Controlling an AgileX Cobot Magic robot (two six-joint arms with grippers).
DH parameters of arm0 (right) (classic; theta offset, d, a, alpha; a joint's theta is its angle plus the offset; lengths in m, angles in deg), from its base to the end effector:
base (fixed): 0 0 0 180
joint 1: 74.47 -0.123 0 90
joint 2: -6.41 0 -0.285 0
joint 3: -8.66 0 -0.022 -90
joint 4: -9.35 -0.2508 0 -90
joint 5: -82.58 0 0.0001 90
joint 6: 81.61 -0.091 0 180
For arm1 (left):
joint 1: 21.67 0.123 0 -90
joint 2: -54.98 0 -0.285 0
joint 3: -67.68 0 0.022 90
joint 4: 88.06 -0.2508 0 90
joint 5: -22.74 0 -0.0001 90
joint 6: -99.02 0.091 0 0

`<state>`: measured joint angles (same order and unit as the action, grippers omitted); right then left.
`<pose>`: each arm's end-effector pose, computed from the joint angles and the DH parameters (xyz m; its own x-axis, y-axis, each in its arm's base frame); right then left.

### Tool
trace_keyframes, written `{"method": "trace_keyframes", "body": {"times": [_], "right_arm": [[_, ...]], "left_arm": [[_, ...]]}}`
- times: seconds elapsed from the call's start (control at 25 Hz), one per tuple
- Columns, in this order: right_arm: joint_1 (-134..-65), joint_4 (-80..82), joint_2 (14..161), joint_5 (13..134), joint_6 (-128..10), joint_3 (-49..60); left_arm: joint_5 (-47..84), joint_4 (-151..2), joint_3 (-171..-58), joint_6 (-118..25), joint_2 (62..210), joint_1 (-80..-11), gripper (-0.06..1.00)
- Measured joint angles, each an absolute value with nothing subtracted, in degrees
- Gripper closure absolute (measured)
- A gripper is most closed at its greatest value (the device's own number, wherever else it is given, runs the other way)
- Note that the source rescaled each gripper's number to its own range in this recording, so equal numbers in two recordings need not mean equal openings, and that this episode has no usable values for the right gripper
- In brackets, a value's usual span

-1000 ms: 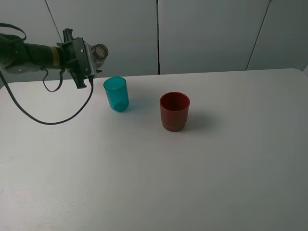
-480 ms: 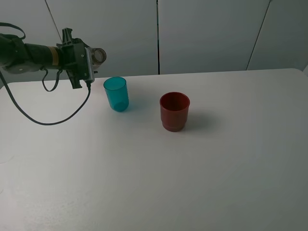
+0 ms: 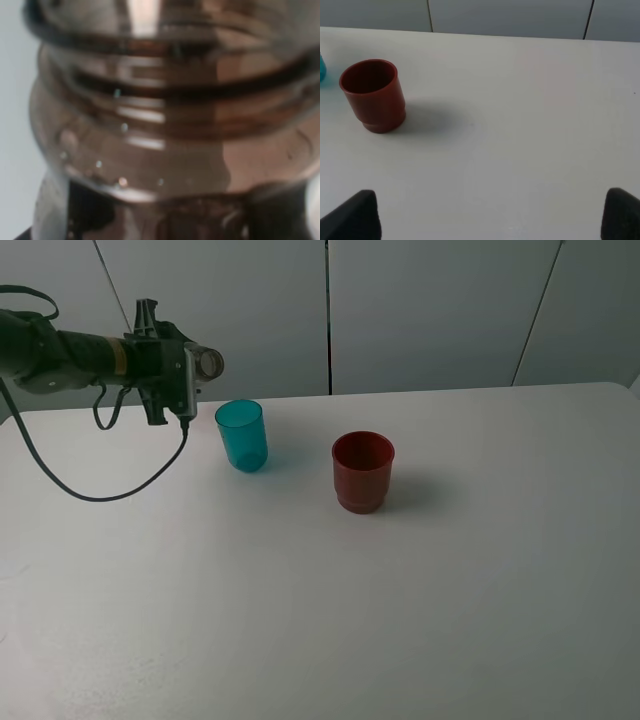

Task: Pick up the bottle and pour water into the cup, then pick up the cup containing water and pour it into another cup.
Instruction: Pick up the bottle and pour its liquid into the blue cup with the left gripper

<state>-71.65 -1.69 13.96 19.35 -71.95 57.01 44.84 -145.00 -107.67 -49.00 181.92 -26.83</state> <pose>-0.0078 0.0160 0.2761 -0.4698 -0.0566 -0.8809 -0.1398 0.9901 0.0109 0.4445 -0.0689 0.1587 0.3330 0.9214 -0.2005 0.5032 0.0062 0.8642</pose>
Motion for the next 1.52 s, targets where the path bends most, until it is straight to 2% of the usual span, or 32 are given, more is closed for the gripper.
{"method": "trace_keyframes", "body": {"times": [1.52], "right_arm": [[-71.65, -1.69, 13.96, 19.35, -71.95, 57.01]], "left_arm": [[39.14, -125.21, -107.67, -19.76, 181.95, -30.57, 0.94]]}}
